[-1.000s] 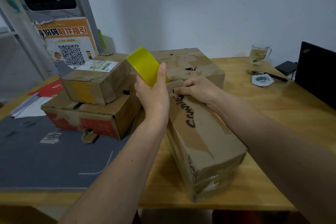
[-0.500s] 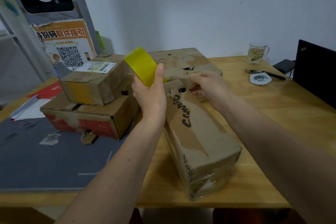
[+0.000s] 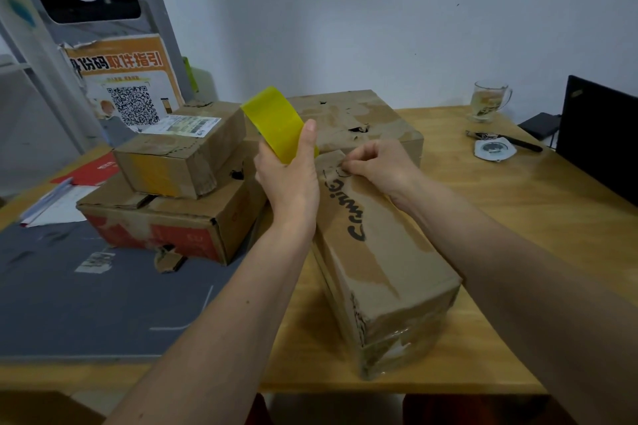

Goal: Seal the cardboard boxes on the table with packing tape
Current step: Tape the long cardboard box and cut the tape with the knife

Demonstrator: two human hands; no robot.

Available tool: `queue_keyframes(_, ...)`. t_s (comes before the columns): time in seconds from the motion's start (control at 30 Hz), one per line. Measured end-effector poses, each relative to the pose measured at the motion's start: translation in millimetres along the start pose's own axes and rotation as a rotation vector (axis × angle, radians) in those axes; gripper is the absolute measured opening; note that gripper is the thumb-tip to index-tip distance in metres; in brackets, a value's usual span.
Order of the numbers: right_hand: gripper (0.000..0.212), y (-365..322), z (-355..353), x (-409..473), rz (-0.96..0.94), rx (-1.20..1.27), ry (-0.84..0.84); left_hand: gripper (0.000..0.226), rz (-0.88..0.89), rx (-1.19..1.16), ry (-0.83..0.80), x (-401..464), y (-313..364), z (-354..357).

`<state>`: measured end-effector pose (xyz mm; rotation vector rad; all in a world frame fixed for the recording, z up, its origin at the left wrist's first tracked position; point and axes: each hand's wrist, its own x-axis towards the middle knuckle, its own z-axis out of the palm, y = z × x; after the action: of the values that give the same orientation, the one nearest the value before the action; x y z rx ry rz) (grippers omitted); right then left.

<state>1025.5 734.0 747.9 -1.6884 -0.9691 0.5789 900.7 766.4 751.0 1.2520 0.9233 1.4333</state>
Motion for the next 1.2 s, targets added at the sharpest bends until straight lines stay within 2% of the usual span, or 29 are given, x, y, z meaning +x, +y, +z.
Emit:
queue_keyframes(0.17,0.011,-3,1,-3,0.053,0.074,-0.074,0.019,0.005,-0.023,-0.002,-1,-1,-1)
queue_keyframes(0.47,0.021,-7,6,1,0.095,0.006,-0.063,0.019,0.019,-0.057,-0.016,-3,2,-2)
queue_keyframes(0.6,0.027,-12,9,3,0.105,-0.076,-0.06,0.018,-0.004,-0.074,-0.035,-3,3,-3)
queue_keyframes(0.67,0.025,-9,6,1,0.105,-0.056,-0.056,0.014,-0.064,-0.165,-0.057,0,7,-6)
queue_keyframes(0.73,0.026,-9,-2,-3,0.053,0.003,-0.006,0.011,-0.126,-0.303,-0.147,5,15,-15)
queue_keyframes(0.8,0.038,-18,-14,-5,-0.051,0.08,0.02,0.011,-0.103,-0.354,-0.289,12,25,-26)
queue_keyframes(0.9,0.055,-41,-23,-7,-0.167,0.281,-0.179,0.024,-0.077,-0.32,-0.591,16,43,-35)
queue_keyframes(0.97,0.051,-53,-21,-9,-0.171,0.468,-0.243,0.054,-0.117,-0.249,-0.714,11,54,-32)
queue_keyframes(1.03,0.041,-61,-19,-10,-0.132,0.622,-0.131,0.096,-0.181,-0.258,-0.762,6,59,-27)
queue_keyframes(1.07,0.037,-63,-19,-11,-0.107,0.704,-0.072,0.104,-0.216,-0.312,-0.777,4,59,-25)
queue_keyframes(1.1,0.034,-65,-21,-10,-0.089,0.791,-0.034,0.103,-0.261,-0.387,-0.783,3,57,-25)
queue_keyframes(1.2,0.017,-66,-23,-10,-0.102,0.945,-0.009,0.07,-0.474,-0.646,-0.742,-2,49,-27)
